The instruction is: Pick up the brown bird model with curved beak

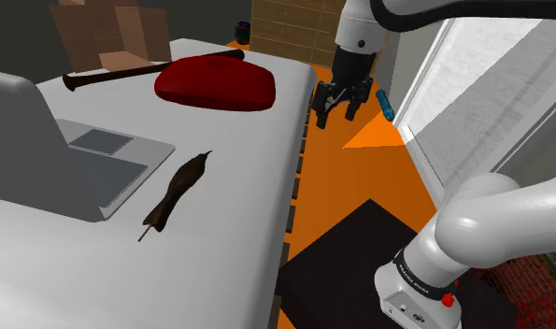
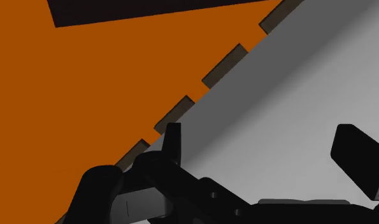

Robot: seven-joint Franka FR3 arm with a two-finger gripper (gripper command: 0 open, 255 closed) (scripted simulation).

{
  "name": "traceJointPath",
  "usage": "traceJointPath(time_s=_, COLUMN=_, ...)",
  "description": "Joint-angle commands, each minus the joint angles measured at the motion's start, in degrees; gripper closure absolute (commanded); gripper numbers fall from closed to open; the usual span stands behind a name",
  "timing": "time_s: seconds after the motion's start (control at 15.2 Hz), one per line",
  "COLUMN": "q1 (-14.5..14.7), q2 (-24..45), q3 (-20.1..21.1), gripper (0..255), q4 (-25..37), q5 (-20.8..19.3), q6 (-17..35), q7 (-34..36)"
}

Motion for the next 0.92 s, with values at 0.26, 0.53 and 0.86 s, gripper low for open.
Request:
traceJointPath(time_s=0.26, q1=0.23, q2=6.60, q3=8.70, gripper=0, q4=1.13, q5=4.05, q6=6.77, q7=13.79)
traceJointPath(time_s=0.53, q1=-0.52, q2=12.80, q3=14.47, gripper=0, q4=3.65, q5=4.89, q6=11.31, q7=22.96)
traceJointPath(time_s=0.86, q1=-2.38, q2=22.63, q3=21.62, gripper=0, q4=8.87, q5=2.78, q6=16.49, q7=35.34)
